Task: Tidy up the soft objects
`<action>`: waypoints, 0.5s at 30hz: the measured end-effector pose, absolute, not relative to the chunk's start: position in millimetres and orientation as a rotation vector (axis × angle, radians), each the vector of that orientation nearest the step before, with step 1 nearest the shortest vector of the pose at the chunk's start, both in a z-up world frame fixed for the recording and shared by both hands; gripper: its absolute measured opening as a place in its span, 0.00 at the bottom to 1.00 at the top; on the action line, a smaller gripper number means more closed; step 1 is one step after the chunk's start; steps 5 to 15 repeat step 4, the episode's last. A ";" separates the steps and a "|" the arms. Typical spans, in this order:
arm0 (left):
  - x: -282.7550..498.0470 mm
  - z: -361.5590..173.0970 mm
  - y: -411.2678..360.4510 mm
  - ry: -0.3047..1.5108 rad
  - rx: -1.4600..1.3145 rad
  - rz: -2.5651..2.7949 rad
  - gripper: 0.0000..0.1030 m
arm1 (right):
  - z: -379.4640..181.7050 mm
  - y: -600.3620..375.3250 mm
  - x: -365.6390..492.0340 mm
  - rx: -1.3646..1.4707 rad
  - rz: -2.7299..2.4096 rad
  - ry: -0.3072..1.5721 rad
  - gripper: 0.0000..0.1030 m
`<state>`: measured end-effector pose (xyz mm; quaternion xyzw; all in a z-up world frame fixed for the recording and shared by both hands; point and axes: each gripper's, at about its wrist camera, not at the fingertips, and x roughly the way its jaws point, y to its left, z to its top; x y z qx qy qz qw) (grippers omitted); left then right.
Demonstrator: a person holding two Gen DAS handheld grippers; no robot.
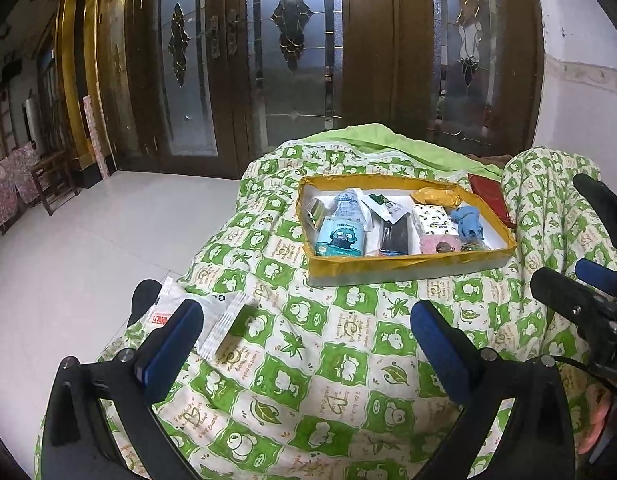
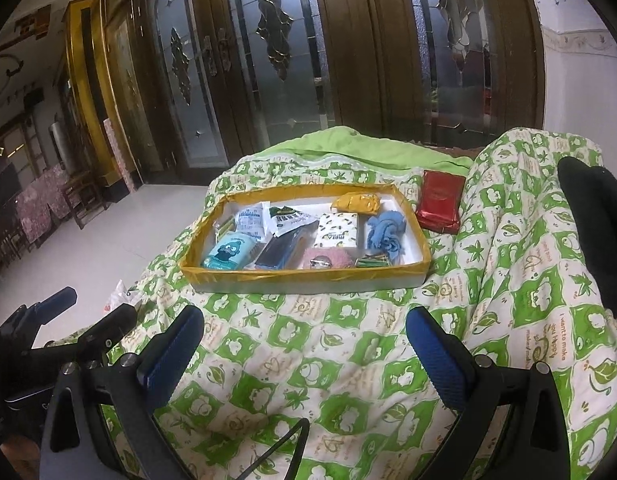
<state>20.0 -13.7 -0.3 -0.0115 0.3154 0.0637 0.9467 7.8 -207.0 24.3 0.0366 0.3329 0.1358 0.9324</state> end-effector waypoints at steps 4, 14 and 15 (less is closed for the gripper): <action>20.4 -0.4 -13.3 0.644 -0.022 0.138 1.00 | 18.2 -204.9 9.5 0.071 0.274 0.709 0.99; 20.4 -0.4 -13.3 0.644 -0.022 0.138 1.00 | 18.2 -204.9 9.5 0.071 0.274 0.709 0.99; 20.4 -0.4 -13.3 0.644 -0.022 0.138 1.00 | 18.2 -204.9 9.5 0.071 0.274 0.709 0.99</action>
